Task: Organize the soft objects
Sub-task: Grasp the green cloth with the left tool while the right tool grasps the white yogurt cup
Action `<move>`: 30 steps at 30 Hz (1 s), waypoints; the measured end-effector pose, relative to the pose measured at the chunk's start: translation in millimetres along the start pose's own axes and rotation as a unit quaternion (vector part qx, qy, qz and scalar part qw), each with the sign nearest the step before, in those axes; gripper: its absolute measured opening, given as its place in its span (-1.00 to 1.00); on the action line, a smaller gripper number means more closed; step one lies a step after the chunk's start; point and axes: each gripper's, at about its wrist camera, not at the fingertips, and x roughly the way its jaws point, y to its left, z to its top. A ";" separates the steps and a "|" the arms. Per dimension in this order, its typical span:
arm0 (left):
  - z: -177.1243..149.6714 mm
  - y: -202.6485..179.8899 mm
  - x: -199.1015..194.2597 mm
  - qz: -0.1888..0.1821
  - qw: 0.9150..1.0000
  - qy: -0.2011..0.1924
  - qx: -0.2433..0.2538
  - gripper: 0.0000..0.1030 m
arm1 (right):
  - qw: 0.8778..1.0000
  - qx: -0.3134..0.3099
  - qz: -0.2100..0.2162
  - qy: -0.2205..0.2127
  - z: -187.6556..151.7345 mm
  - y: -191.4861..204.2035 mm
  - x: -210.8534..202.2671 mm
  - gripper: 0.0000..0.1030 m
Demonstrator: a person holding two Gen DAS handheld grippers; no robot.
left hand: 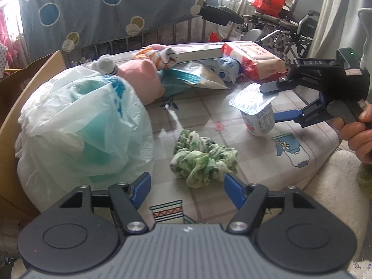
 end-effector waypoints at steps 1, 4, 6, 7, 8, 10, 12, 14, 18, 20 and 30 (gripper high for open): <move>1.7 -2.7 1.3 -0.002 1.000 0.001 0.004 0.43 | 1.000 0.000 -0.003 0.000 -0.2 -3.3 -1.4 0.42; 7.2 -9.6 8.1 -0.010 1.000 0.008 0.010 0.54 | 1.000 -0.012 -0.005 -0.005 -1.7 -6.0 -5.0 0.47; 11.4 -14.6 15.6 -0.012 1.000 0.016 0.012 0.56 | 1.000 -0.028 -0.002 -0.013 -1.9 -4.7 -8.7 0.51; 13.5 -16.7 20.4 -0.012 1.000 0.022 0.012 0.57 | 0.999 -0.037 -0.003 -0.018 -1.4 -3.8 -10.6 0.54; 15.2 -19.0 25.4 -0.011 0.999 0.029 0.012 0.57 | 0.999 -0.046 -0.002 -0.021 -0.6 -3.2 -11.9 0.55; 17.9 -23.5 35.6 -0.008 0.999 0.040 0.011 0.57 | 0.998 -0.060 0.005 -0.023 1.1 -2.6 -12.5 0.57; 21.2 -27.5 44.7 -0.001 0.999 0.047 0.013 0.57 | 0.997 -0.069 0.016 -0.019 3.1 -3.0 -11.8 0.58; 24.2 -31.5 52.6 0.008 0.998 0.052 0.016 0.57 | 0.997 -0.077 0.027 -0.012 4.4 -3.7 -10.4 0.59; 30.5 -37.0 65.2 0.036 0.997 0.060 0.025 0.57 | 0.994 -0.098 0.042 0.003 6.2 -3.2 -7.7 0.60; 33.5 -37.6 70.4 0.045 0.997 0.066 0.024 0.57 | 0.992 -0.117 0.041 0.007 6.7 0.3 -7.5 0.61; 36.7 -37.1 83.0 0.061 0.996 0.063 0.022 0.14 | 0.971 -0.234 -0.019 0.042 0.8 35.9 9.8 0.79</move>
